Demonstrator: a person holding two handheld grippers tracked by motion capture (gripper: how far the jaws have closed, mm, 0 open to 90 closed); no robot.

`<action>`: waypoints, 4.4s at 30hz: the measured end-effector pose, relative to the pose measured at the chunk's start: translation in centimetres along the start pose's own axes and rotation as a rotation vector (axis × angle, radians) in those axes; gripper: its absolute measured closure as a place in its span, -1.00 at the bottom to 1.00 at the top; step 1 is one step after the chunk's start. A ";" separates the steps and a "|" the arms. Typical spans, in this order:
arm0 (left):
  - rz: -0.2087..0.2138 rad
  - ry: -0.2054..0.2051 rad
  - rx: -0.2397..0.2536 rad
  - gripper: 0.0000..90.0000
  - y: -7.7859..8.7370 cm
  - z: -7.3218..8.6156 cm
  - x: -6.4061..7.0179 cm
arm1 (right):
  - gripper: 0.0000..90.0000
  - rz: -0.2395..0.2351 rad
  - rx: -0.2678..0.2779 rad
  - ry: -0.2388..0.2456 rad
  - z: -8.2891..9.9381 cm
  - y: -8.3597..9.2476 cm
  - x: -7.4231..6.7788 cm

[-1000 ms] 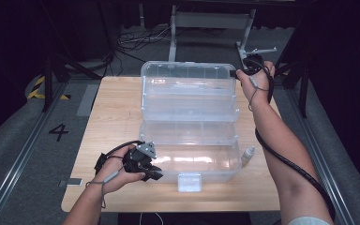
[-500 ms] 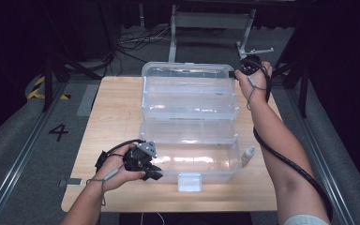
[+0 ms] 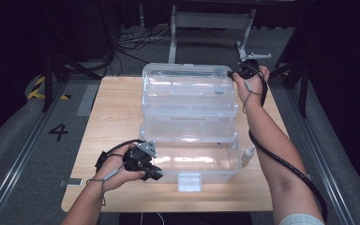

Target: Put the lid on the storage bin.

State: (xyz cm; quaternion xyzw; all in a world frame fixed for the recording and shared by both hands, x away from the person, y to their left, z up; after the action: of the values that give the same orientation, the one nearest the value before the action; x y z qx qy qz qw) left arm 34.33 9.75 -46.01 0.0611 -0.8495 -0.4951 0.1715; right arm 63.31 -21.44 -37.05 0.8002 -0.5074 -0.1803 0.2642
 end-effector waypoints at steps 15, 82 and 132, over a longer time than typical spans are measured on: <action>0.007 0.004 0.003 0.70 -0.1 0.0 -0.1 | 0.83 -0.032 0.107 0.018 1.1 -1.4 0.4; 0.001 0.012 -0.006 0.68 0.0 0.0 -0.1 | 0.58 -0.084 0.136 0.019 3.3 -4.4 1.9; -0.211 0.322 0.265 -0.06 10.6 4.2 -5.6 | 0.10 -0.246 -0.072 0.217 9.7 15.3 0.3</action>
State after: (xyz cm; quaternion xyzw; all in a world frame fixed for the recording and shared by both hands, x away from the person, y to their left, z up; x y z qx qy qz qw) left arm 38.77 20.07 -40.07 0.2499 -0.8577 -0.3783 0.2424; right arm 47.13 -29.34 -35.48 0.8611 -0.3671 -0.1420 0.3218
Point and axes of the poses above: each handheld gripper's, and its own axes: y roughly backward along the jaws, z roughly out of its underside, x roughly to its right, the point moved 6 cm from there along -y, roughly forward along the jaws, and after that the axes turned 6 degrees about -x, right-handed, at the moved point
